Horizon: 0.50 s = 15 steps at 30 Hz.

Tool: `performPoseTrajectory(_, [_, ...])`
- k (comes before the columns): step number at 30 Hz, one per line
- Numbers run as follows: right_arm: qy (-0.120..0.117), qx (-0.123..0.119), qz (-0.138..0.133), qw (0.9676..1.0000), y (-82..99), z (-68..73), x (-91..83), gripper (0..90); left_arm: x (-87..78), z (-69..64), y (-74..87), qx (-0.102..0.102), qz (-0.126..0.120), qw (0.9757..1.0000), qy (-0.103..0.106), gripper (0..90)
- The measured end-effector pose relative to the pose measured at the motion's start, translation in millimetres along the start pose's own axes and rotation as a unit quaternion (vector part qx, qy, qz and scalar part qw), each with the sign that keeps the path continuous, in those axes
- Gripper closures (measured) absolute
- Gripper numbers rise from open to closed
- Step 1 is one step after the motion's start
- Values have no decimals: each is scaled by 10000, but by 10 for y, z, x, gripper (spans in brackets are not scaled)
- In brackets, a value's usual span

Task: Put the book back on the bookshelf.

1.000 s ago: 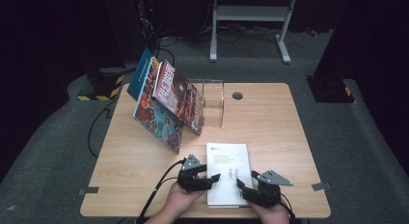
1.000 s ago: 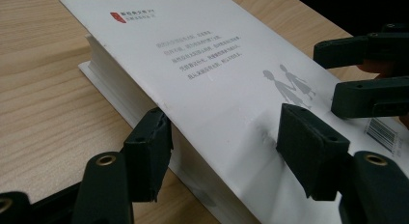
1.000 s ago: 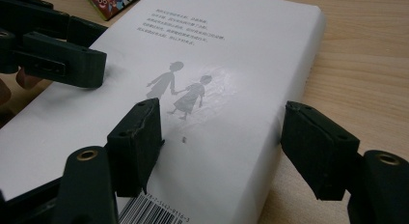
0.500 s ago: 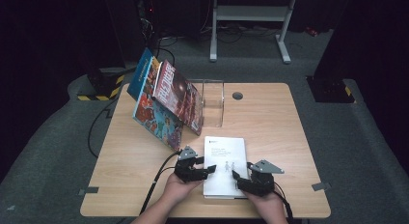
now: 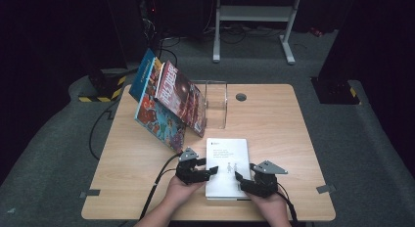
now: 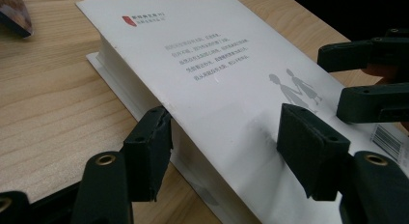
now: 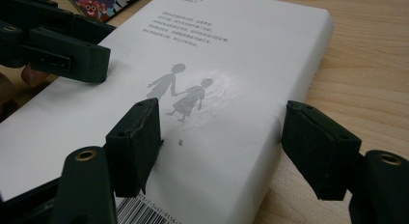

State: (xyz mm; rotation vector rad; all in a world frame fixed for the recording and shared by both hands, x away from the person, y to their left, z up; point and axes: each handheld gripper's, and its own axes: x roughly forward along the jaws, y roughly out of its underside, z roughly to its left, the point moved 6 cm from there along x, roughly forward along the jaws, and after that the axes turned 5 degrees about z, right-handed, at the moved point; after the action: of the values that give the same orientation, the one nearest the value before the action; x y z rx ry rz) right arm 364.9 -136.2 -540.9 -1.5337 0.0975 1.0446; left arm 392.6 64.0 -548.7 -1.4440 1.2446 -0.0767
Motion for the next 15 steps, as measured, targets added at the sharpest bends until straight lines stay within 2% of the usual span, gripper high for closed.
performPoseTrajectory(2, [4,-2,5,10000,2,2,-2,304,11,11,-2,-14,-2,10000,15,362])
performPoseTrajectory(4, [-5,-19,-14,10000,4,1,-2,303,21,23,-20,194,-39,9997,-148,302])
performPoseTrajectory(9, [-17,-29,-67,10000,14,-3,-2,303,79,37,-41,-1,-3,9999,-117,265])
performPoseTrajectory(11, [-1,-7,-100,9999,20,-2,-3,303,107,25,-49,-94,53,9999,18,255])
performPoseTrajectory(12, [-1,-12,-116,9999,22,-3,-2,304,123,22,-51,-90,86,9999,86,255])
performPoseTrajectory(15, [-8,10,-128,9999,28,0,-5,305,137,-2,-53,-45,115,9999,38,224])
